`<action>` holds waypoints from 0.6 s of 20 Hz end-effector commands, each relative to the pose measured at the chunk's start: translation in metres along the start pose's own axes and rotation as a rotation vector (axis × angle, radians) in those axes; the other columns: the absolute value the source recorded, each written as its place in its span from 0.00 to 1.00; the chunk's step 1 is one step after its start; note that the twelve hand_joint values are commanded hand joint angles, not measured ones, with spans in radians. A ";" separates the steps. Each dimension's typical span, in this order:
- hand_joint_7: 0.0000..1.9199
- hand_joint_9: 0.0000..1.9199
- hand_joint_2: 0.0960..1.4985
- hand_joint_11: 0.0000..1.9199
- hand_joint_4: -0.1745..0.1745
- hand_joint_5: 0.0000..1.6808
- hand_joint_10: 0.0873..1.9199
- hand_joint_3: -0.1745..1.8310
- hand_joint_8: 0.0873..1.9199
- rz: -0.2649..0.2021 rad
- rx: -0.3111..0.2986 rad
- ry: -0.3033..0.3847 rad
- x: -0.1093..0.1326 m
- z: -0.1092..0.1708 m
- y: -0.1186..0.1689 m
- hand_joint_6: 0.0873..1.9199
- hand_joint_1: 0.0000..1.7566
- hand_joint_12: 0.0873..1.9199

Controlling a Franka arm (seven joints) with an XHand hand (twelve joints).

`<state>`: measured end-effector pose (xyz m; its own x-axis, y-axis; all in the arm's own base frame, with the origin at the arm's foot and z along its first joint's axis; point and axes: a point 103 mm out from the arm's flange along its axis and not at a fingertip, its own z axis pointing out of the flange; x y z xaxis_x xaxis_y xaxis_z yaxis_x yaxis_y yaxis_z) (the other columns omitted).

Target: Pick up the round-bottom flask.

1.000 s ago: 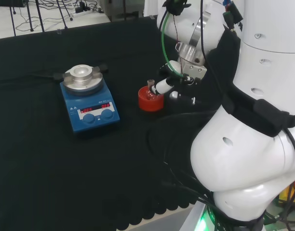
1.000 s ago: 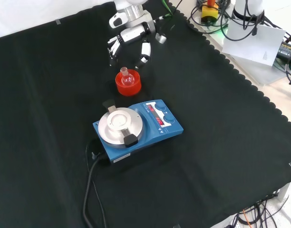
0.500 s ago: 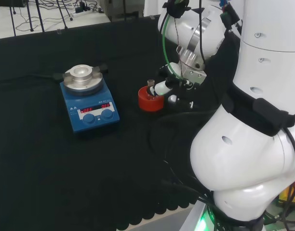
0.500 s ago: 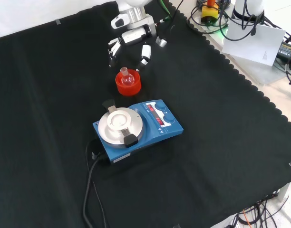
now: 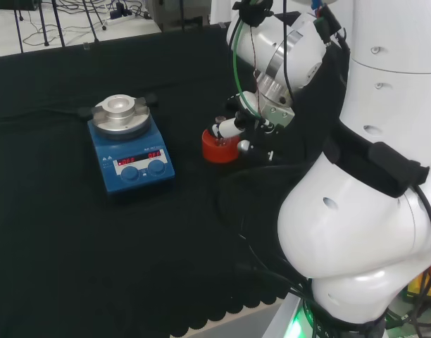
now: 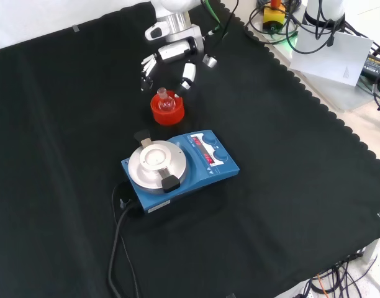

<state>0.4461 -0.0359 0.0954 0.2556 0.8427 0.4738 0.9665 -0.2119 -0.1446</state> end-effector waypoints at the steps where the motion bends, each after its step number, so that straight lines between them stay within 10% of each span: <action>1: 0.24 0.32 0.34 0.11 0.30 0.42 0.30 0.36 0.32 -0.001 -0.019 0.000 -0.002 0.006 0.007 0.04 0.51 0.68; 12: 0.25 0.33 0.35 0.13 0.29 0.42 0.29 0.39 0.32 -0.011 -0.047 -0.002 -0.003 0.003 0.013 0.36 0.54 0.67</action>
<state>0.4554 -0.0397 0.0875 0.2492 0.8473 0.4690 0.9683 -0.2254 -0.1074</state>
